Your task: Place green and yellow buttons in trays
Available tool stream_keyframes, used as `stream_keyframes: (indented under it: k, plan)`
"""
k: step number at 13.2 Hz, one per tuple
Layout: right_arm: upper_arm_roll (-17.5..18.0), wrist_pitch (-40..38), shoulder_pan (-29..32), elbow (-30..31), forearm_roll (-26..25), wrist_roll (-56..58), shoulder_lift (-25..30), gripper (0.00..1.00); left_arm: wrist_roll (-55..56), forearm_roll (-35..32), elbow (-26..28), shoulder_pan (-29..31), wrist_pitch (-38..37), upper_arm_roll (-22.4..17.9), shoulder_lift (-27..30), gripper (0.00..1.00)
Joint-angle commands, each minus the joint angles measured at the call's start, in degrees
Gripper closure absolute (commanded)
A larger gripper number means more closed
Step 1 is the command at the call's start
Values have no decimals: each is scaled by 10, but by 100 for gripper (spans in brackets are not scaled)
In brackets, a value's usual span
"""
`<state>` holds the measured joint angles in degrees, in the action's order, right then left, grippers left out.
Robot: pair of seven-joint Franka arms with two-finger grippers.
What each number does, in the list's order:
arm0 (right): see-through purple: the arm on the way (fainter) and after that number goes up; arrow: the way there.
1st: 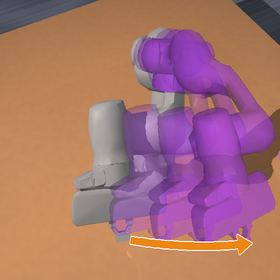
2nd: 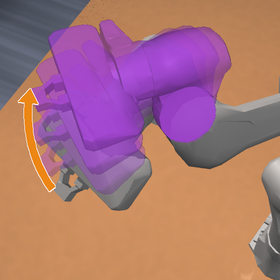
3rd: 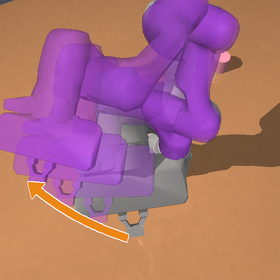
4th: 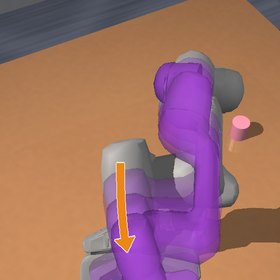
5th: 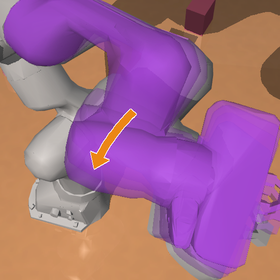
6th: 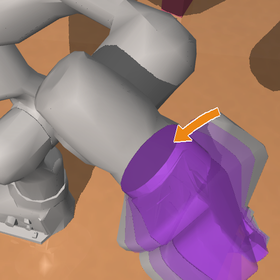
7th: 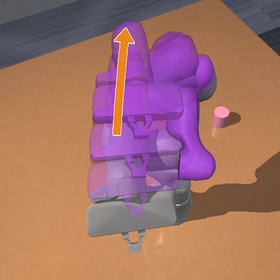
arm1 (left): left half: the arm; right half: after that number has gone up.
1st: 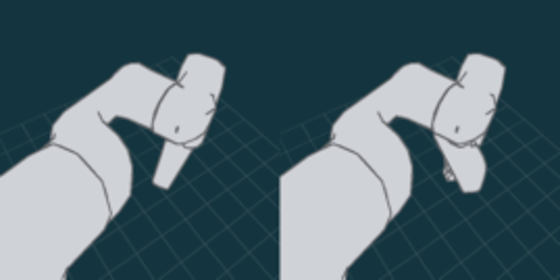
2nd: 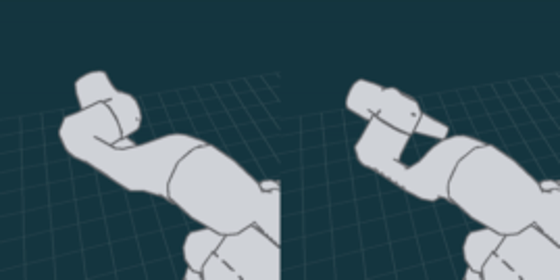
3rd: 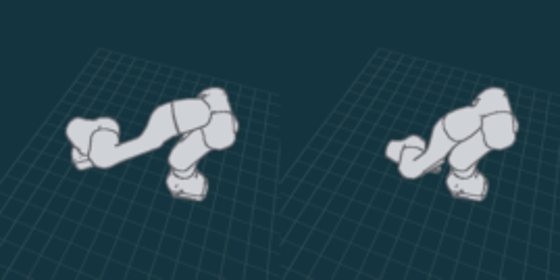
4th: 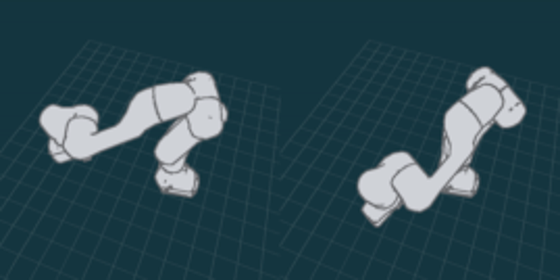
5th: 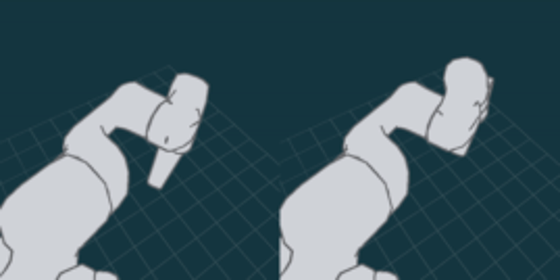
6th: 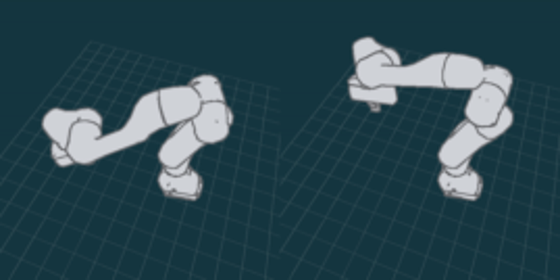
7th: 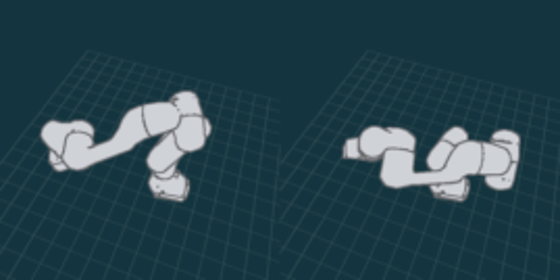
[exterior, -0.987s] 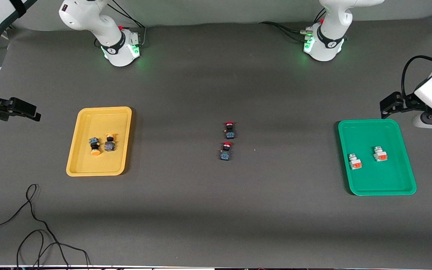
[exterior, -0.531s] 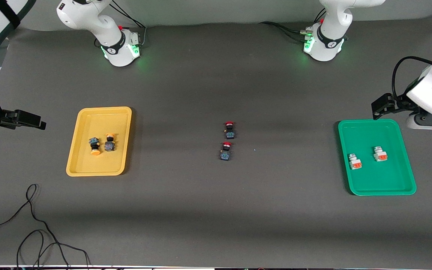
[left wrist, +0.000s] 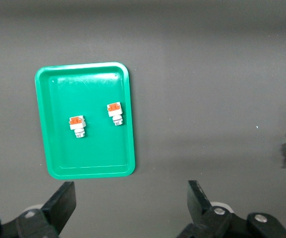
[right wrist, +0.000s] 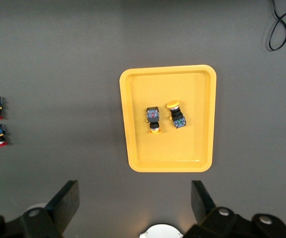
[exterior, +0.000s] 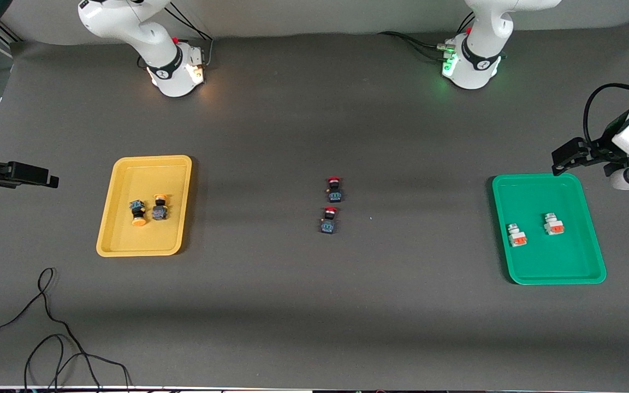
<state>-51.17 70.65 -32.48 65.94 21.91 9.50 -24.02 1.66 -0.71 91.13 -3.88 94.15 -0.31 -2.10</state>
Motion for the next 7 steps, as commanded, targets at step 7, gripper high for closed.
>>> stream_keyframes:
  k: [7]
  plan:
    - [373,40,222,54,-186,-50,120,0,10,1,5,-4,1,-3,7,0]
